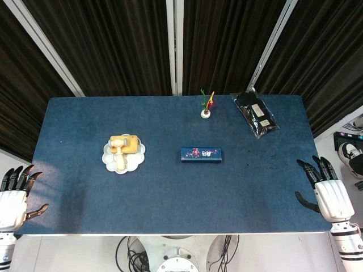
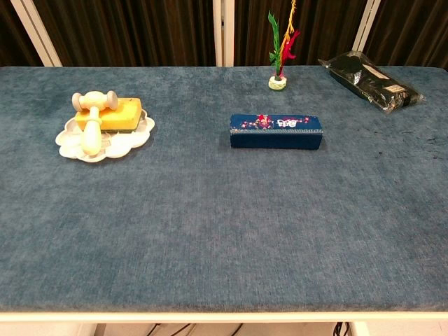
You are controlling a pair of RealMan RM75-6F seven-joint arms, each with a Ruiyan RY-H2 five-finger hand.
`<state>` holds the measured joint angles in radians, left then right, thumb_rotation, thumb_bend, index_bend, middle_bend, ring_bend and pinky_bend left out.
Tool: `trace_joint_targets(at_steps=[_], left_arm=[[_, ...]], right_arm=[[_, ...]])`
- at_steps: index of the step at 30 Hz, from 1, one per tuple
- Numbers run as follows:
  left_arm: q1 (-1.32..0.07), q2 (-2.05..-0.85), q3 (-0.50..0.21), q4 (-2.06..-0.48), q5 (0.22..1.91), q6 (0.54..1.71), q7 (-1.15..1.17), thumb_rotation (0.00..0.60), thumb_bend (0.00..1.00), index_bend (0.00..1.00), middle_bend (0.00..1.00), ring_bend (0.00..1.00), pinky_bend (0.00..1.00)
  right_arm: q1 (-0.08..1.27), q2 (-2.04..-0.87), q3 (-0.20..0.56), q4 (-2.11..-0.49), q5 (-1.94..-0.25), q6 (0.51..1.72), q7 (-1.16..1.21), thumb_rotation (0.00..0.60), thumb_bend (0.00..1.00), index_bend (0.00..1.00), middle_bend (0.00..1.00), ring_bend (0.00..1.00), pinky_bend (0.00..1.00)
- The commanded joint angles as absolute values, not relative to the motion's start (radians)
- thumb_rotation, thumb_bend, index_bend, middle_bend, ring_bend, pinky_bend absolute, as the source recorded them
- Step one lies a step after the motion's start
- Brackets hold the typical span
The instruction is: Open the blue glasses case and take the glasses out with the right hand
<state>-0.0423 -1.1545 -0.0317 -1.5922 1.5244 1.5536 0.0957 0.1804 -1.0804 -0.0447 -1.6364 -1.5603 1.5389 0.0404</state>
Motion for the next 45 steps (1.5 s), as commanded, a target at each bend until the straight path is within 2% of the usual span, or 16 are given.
trace_joint_targets(at_steps=[1, 8, 12, 17, 20, 25, 28, 36, 45], left_arm=[[-0.041, -1.159, -0.032, -1.586, 1.523, 1.554, 0.089, 0.600, 0.04, 0.21, 0.07, 0.00, 0.00], [-0.040, -1.161, -0.030, -1.582, 1.534, 1.562, 0.088, 0.600, 0.04, 0.21, 0.07, 0.00, 0.00], [-0.040, -1.160, -0.030, -1.582, 1.537, 1.563, 0.086, 0.600, 0.04, 0.21, 0.07, 0.00, 0.00], [-0.047, -1.166, -0.021, -1.577, 1.544, 1.544, 0.085, 0.600, 0.04, 0.21, 0.07, 0.00, 0.00], [-0.049, -1.171, -0.019, -1.572, 1.540, 1.533, 0.083, 0.600, 0.04, 0.21, 0.07, 0.00, 0.00], [-0.052, -1.176, -0.020, -1.567, 1.544, 1.534, 0.079, 0.600, 0.04, 0.21, 0.07, 0.00, 0.00], [-0.051, -1.178, -0.017, -1.567, 1.548, 1.535, 0.080, 0.600, 0.04, 0.21, 0.07, 0.00, 0.00], [-0.047, -1.179, -0.014, -1.572, 1.550, 1.540, 0.086, 0.600, 0.04, 0.21, 0.07, 0.00, 0.00], [-0.046, -1.176, -0.015, -1.577, 1.549, 1.541, 0.090, 0.600, 0.04, 0.21, 0.07, 0.00, 0.00]], right_arm=[[0.181, -1.078, -0.039, -1.639, -1.571, 1.531, 0.036, 0.600, 0.22, 0.10, 0.20, 0.00, 0.00], [0.180, -1.084, -0.032, -1.646, -1.596, 1.516, 0.024, 0.600, 0.22, 0.10, 0.20, 0.00, 0.00], [0.200, -1.096, -0.022, -1.650, -1.590, 1.468, 0.009, 0.600, 0.22, 0.10, 0.20, 0.00, 0.00], [0.277, -1.154, 0.006, -1.651, -1.544, 1.317, -0.045, 0.600, 0.27, 0.07, 0.24, 0.00, 0.00], [0.349, -1.202, 0.048, -1.648, -1.509, 1.218, -0.056, 0.600, 0.32, 0.05, 0.24, 0.00, 0.00], [0.482, -1.336, 0.125, -1.567, -1.441, 1.068, -0.118, 0.600, 0.43, 0.04, 0.26, 0.00, 0.00], [0.555, -1.411, 0.165, -1.517, -1.383, 0.984, -0.166, 0.600, 0.45, 0.03, 0.26, 0.00, 0.00], [0.700, -1.543, 0.230, -1.371, -1.208, 0.818, -0.280, 0.600, 0.45, 0.00, 0.20, 0.00, 0.00], [0.755, -1.567, 0.219, -1.290, -1.128, 0.726, -0.279, 0.600, 0.44, 0.00, 0.18, 0.00, 0.00]])
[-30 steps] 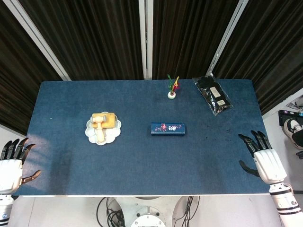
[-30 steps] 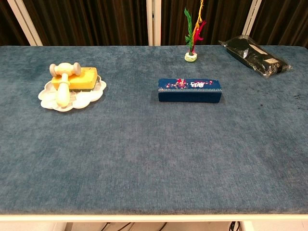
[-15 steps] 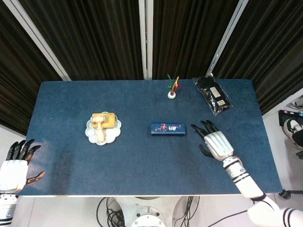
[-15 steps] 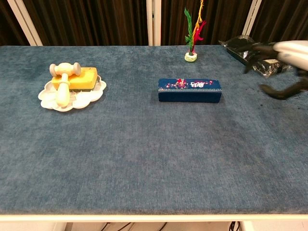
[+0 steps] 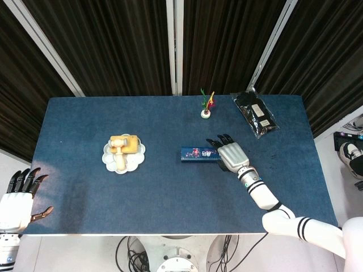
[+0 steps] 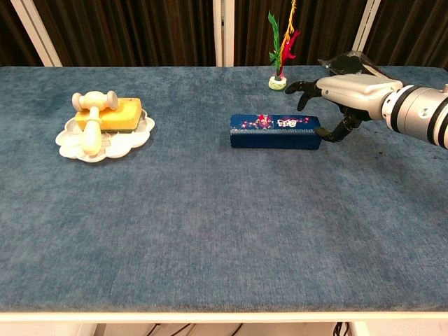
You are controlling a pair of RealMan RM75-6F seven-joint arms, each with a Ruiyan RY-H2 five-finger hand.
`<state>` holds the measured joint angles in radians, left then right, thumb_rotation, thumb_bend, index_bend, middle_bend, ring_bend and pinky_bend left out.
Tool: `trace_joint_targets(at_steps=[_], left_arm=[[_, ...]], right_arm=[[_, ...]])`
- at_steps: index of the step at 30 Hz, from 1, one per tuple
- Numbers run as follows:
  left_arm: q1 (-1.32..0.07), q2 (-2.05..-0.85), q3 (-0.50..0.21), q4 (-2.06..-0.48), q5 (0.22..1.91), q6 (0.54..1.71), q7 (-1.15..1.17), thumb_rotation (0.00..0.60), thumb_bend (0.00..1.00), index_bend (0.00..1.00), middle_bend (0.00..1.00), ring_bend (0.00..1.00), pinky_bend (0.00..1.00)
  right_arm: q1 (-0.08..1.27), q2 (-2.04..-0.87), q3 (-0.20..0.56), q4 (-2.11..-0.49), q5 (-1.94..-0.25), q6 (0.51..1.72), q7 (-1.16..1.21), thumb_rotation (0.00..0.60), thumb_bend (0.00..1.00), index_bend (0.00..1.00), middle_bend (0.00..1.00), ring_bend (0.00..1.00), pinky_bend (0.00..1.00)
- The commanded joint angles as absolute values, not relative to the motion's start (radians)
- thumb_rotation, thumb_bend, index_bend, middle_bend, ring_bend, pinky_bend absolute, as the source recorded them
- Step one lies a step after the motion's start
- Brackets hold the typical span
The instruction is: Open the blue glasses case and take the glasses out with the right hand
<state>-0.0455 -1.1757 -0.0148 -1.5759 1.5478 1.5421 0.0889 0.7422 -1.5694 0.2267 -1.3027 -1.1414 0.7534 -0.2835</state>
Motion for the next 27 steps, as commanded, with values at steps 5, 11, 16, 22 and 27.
trace_joint_targets(at_steps=[5, 11, 16, 22, 27], left_arm=[[-0.046, -1.174, -0.015, -1.584, 1.552, 1.546, 0.098, 0.600, 0.04, 0.21, 0.07, 0.00, 0.00], [-0.047, -1.178, -0.015, -1.578, 1.552, 1.543, 0.092, 0.600, 0.04, 0.21, 0.07, 0.00, 0.00], [-0.041, -1.182, -0.014, -1.563, 1.544, 1.545, 0.077, 0.600, 0.04, 0.21, 0.07, 0.00, 0.00], [-0.039, -1.184, -0.016, -1.552, 1.547, 1.552, 0.063, 0.600, 0.04, 0.21, 0.07, 0.00, 0.00], [-0.032, -1.184, -0.015, -1.547, 1.541, 1.557, 0.056, 0.600, 0.04, 0.21, 0.07, 0.00, 0.00]], right_arm=[[0.738, -1.519, 0.175, -1.347, -1.204, 0.717, -0.195, 0.600, 0.44, 0.00, 0.18, 0.00, 0.00], [0.700, -1.465, 0.081, -1.446, -1.381, 0.785, -0.137, 0.600, 0.44, 0.00, 0.22, 0.00, 0.00], [0.710, -1.479, 0.033, -1.510, -1.497, 0.823, -0.155, 0.600, 0.43, 0.00, 0.22, 0.00, 0.00], [0.758, -1.535, 0.056, -1.537, -1.515, 0.807, -0.206, 0.600, 0.40, 0.00, 0.20, 0.00, 0.00], [0.763, -1.504, 0.097, -1.566, -1.498, 0.845, -0.195, 0.600, 0.40, 0.00, 0.20, 0.00, 0.00]])
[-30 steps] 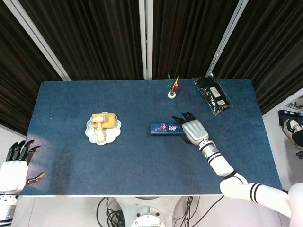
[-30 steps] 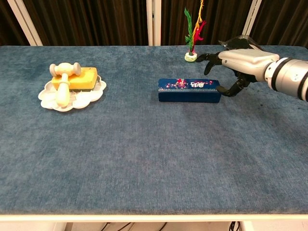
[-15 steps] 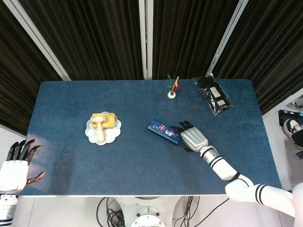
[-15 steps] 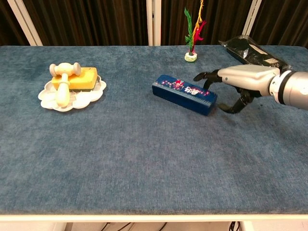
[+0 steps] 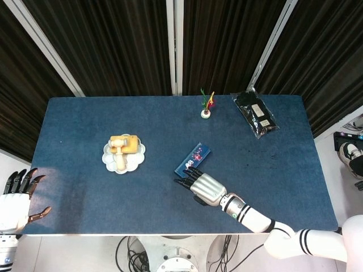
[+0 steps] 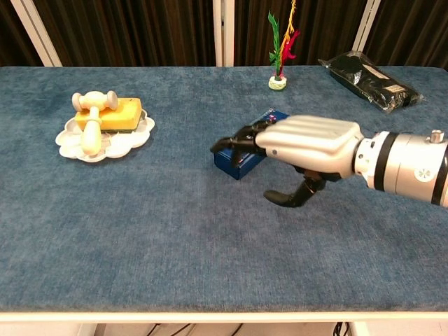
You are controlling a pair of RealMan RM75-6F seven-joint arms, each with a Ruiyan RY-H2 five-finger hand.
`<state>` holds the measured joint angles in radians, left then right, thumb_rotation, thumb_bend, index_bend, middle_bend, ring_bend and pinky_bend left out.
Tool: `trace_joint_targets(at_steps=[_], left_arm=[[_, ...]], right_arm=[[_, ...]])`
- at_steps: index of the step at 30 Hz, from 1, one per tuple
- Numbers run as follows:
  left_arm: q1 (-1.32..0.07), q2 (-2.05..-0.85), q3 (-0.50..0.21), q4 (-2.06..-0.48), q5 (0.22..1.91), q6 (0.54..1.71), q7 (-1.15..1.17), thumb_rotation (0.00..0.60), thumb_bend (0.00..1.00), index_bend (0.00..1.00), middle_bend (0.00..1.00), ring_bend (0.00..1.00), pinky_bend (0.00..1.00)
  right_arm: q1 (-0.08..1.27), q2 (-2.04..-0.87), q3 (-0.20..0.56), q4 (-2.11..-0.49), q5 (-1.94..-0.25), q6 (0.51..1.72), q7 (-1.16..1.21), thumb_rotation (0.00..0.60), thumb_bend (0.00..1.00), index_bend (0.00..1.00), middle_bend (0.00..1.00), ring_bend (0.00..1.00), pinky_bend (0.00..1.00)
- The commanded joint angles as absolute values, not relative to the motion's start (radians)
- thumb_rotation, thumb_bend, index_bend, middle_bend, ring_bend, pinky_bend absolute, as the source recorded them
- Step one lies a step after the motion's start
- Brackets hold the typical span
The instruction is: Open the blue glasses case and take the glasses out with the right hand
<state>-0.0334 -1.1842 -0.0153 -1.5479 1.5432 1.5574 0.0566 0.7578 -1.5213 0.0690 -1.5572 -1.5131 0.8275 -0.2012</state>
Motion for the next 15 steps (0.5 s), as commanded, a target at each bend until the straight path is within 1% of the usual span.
trace_joint_targets(at_steps=[1, 4, 7, 10, 15], left_arm=[[-0.032, -1.184, -0.016, -1.547, 1.539, 1.557, 0.056, 0.600, 0.04, 0.21, 0.07, 0.00, 0.00], [-0.031, -1.185, -0.017, -1.551, 1.540, 1.559, 0.060, 0.600, 0.04, 0.21, 0.07, 0.00, 0.00], [-0.031, -1.182, -0.020, -1.561, 1.539, 1.562, 0.072, 0.600, 0.04, 0.21, 0.07, 0.00, 0.00], [-0.031, -1.176, -0.021, -1.574, 1.534, 1.559, 0.083, 0.600, 0.04, 0.21, 0.07, 0.00, 0.00], [-0.027, -1.169, -0.021, -1.588, 1.526, 1.559, 0.095, 0.600, 0.04, 0.21, 0.07, 0.00, 0.00]], right_arm=[[0.768, -1.500, 0.113, -1.560, -1.484, 0.846, -0.192, 0.600, 0.39, 0.00, 0.20, 0.00, 0.00], [0.801, -1.506, 0.166, -1.514, -1.408, 0.805, -0.185, 0.600, 0.39, 0.00, 0.20, 0.00, 0.00], [0.864, -1.534, 0.211, -1.431, -1.322, 0.726, -0.215, 0.600, 0.38, 0.00, 0.20, 0.00, 0.00], [0.910, -1.568, 0.234, -1.368, -1.262, 0.675, -0.229, 0.600, 0.38, 0.00, 0.19, 0.00, 0.00], [0.968, -1.621, 0.247, -1.257, -1.174, 0.602, -0.238, 0.600, 0.38, 0.00, 0.20, 0.00, 0.00]])
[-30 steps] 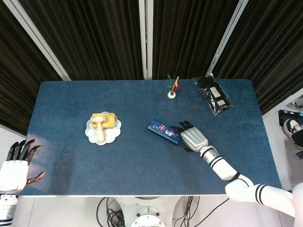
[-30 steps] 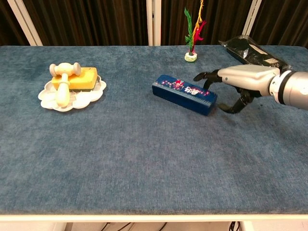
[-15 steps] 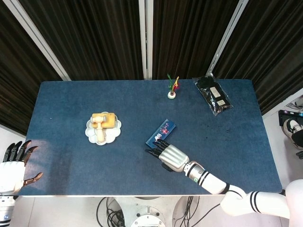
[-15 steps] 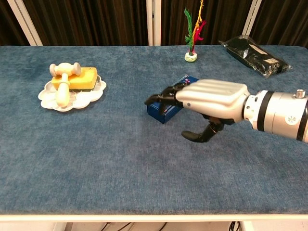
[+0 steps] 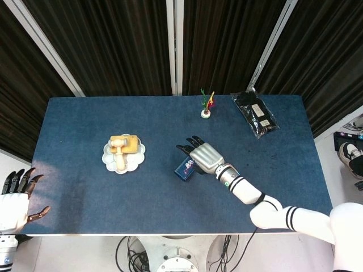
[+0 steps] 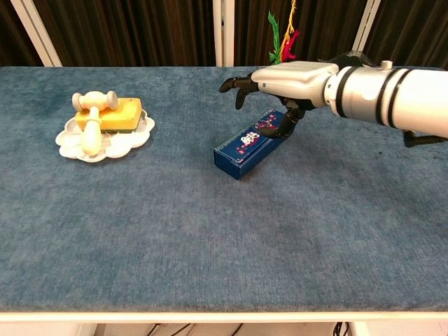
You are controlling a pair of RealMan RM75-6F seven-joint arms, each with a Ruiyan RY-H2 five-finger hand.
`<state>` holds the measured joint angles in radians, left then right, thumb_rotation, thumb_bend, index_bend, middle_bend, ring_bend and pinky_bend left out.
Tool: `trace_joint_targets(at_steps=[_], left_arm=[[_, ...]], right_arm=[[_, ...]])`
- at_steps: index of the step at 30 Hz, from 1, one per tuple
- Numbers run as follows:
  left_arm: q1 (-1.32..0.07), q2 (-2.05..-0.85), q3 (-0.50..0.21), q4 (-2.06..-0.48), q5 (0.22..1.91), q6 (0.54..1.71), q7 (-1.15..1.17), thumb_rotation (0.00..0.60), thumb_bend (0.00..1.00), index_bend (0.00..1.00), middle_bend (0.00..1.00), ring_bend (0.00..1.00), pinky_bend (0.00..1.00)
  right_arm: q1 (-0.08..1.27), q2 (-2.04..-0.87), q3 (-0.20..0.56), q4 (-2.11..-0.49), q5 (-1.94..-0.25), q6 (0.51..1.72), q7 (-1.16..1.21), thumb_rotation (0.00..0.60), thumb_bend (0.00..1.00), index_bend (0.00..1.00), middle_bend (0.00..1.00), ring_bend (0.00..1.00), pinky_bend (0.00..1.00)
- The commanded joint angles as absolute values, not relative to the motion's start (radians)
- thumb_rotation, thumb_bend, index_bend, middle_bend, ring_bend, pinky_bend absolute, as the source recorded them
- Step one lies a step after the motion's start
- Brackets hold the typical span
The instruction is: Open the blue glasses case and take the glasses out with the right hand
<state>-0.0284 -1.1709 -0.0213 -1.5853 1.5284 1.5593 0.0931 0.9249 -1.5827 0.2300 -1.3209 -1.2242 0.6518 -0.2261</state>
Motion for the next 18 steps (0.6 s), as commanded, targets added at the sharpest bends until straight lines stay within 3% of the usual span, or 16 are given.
trace_joint_targets(at_steps=[1, 10, 18], left_arm=[[-0.026, -1.169, -0.021, -1.590, 1.524, 1.559, 0.097, 0.600, 0.04, 0.21, 0.07, 0.00, 0.00], [-0.022, -1.167, -0.021, -1.592, 1.524, 1.562, 0.101, 0.600, 0.04, 0.21, 0.07, 0.00, 0.00], [-0.027, -1.169, -0.024, -1.588, 1.526, 1.557, 0.100, 0.600, 0.04, 0.21, 0.07, 0.00, 0.00]], right_arm=[[0.981, -1.633, 0.249, -1.234, -1.155, 0.586, -0.238, 0.600, 0.38, 0.00, 0.20, 0.00, 0.00], [1.015, -1.641, 0.231, -1.155, -1.061, 0.519, -0.221, 0.600, 0.38, 0.00, 0.29, 0.00, 0.00], [0.970, -1.516, 0.184, -1.303, -1.039, 0.543, -0.213, 0.600, 0.39, 0.00, 0.31, 0.00, 0.00]])
